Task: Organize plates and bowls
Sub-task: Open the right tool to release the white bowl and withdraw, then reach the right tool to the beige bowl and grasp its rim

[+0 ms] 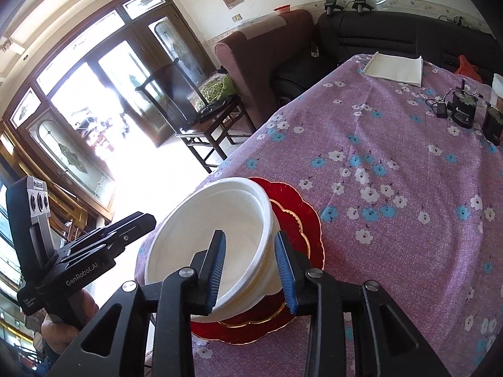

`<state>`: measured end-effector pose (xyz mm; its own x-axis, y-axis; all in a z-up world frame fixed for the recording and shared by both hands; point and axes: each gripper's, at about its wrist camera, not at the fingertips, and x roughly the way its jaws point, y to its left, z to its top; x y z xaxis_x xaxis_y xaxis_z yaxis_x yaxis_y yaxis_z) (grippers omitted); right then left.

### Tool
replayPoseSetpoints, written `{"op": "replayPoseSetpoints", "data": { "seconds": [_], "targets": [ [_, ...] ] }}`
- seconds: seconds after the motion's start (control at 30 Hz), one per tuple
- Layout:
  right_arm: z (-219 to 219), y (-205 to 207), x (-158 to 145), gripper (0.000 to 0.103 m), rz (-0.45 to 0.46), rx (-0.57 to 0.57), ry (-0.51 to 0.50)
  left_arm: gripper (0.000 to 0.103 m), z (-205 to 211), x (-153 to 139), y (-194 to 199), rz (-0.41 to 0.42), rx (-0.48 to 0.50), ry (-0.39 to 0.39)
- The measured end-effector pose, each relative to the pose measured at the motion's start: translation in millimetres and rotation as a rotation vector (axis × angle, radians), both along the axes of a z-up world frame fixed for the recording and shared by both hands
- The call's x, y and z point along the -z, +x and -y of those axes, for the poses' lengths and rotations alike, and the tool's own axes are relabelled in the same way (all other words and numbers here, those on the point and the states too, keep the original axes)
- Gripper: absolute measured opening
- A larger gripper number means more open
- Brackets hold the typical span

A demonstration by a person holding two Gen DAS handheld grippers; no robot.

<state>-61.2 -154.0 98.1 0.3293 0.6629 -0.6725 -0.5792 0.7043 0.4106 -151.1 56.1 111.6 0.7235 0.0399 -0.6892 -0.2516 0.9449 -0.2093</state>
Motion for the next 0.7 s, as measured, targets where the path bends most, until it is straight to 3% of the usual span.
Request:
{"op": "replayPoseSetpoints", "data": {
  "seconds": [0.13, 0.37, 0.5, 0.7],
  "targets": [
    [1.7, 0.7, -1.7, 0.036, -0.001, 0.005, 0.005, 0.042, 4.5, -5.3, -4.0, 0.014, 0.007, 0.012],
    [4.8, 2.0, -5.5, 0.036, 0.013, 0.01, 0.012, 0.046, 16.9, -10.2, -8.0, 0.021, 0.025, 0.031],
    [10.8, -0.7, -13.8, 0.037, 0.024, 0.02, 0.026, 0.056, 25.7, -19.1, -9.7, 0.036, 0.038, 0.051],
    [47.8, -3.1, -27.4, 0.044, 0.068, 0.084, 0.026, 0.06, 69.1, -33.3, -7.4, 0.074, 0.132, 0.077]
  ]
}}
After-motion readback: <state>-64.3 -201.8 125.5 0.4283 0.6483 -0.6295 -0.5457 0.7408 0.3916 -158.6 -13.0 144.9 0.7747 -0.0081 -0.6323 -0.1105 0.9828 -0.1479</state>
